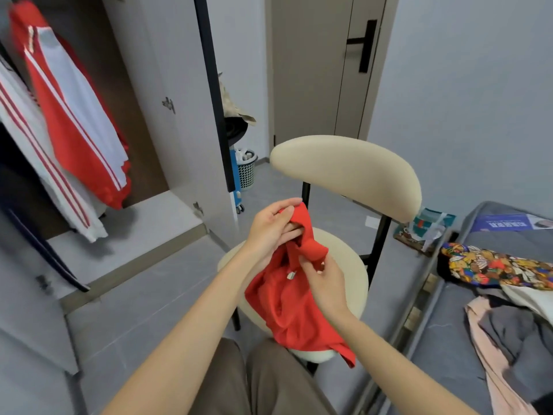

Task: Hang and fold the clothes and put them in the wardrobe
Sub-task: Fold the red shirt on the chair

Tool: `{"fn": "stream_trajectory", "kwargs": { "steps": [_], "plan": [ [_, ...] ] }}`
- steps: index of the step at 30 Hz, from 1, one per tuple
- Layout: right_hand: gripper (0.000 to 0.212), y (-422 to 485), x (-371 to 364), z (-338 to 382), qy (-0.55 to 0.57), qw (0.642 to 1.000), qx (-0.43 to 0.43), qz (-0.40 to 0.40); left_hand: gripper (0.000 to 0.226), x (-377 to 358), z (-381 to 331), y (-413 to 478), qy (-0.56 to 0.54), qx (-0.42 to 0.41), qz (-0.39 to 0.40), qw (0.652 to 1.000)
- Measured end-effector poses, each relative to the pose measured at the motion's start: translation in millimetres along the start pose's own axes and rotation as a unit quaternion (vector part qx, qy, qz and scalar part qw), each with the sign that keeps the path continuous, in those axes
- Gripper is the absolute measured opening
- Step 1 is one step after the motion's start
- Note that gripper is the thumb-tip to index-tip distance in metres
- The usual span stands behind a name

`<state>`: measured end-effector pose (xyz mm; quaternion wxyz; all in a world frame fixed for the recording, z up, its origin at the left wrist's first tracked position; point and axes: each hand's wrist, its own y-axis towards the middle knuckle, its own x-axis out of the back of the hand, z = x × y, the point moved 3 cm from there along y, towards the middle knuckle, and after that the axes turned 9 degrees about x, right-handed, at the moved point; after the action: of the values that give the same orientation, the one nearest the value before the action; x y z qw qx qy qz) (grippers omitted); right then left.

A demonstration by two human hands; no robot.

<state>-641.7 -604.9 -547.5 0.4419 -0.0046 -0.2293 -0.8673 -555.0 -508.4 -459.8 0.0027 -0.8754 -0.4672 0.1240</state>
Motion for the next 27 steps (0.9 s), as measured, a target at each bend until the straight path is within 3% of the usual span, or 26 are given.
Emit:
{"fn": "stream_trajectory", "kwargs": {
  "steps": [2,5,8,10,12,14,16,17,18,21,24,27],
  "plan": [
    [0.010,14.5,12.6,9.8,0.019,0.999,-0.004,-0.049,0.028,3.0,-8.3,-6.7,0.029,-0.024,-0.019,0.999],
    [0.013,38.3,39.5,37.5,-0.001,0.997,0.034,-0.068,0.051,21.4,-16.7,-17.0,0.223,-0.081,-0.059,0.970],
    [0.007,59.0,53.8,77.0,-0.009,0.996,0.093,0.002,0.071,30.1,-15.9,-23.9,0.443,-0.112,-0.071,0.887],
    [0.017,68.6,57.1,101.0,-0.031,0.986,0.139,0.091,0.078,28.7,-16.2,-27.3,0.472,-0.105,-0.100,0.870],
    [0.021,73.6,57.3,117.5,-0.074,0.967,0.164,0.183,0.068,24.7,-23.1,-32.4,0.470,-0.142,-0.152,0.858],
    [0.022,75.0,55.5,124.9,-0.097,0.951,0.174,0.237,0.044,20.1,-30.8,-39.2,0.500,-0.210,-0.211,0.813],
    [0.021,75.9,54.7,125.7,-0.094,0.950,0.174,0.242,0.024,17.0,-34.5,-41.5,0.535,-0.254,-0.244,0.768],
    [0.020,76.9,55.8,123.8,-0.087,0.955,0.170,0.229,0.019,16.8,-34.9,-39.5,0.544,-0.253,-0.237,0.764],
    [0.017,77.7,56.8,120.2,-0.086,0.959,0.167,0.213,0.015,17.2,-34.3,-36.9,0.534,-0.236,-0.213,0.784],
    [0.015,70.1,57.0,102.4,-0.114,0.963,0.158,0.184,0.015,17.5,-35.2,-32.4,0.401,-0.146,-0.127,0.895],
    [0.038,44.2,56.4,72.9,-0.074,0.975,0.084,0.191,0.022,18.1,-37.2,-30.7,0.325,-0.122,-0.147,0.926],
    [0.079,15.3,58.5,45.0,-0.058,0.958,0.070,0.273,0.021,23.3,-39.1,-26.3,0.236,-0.082,-0.164,0.954]
  ]
}}
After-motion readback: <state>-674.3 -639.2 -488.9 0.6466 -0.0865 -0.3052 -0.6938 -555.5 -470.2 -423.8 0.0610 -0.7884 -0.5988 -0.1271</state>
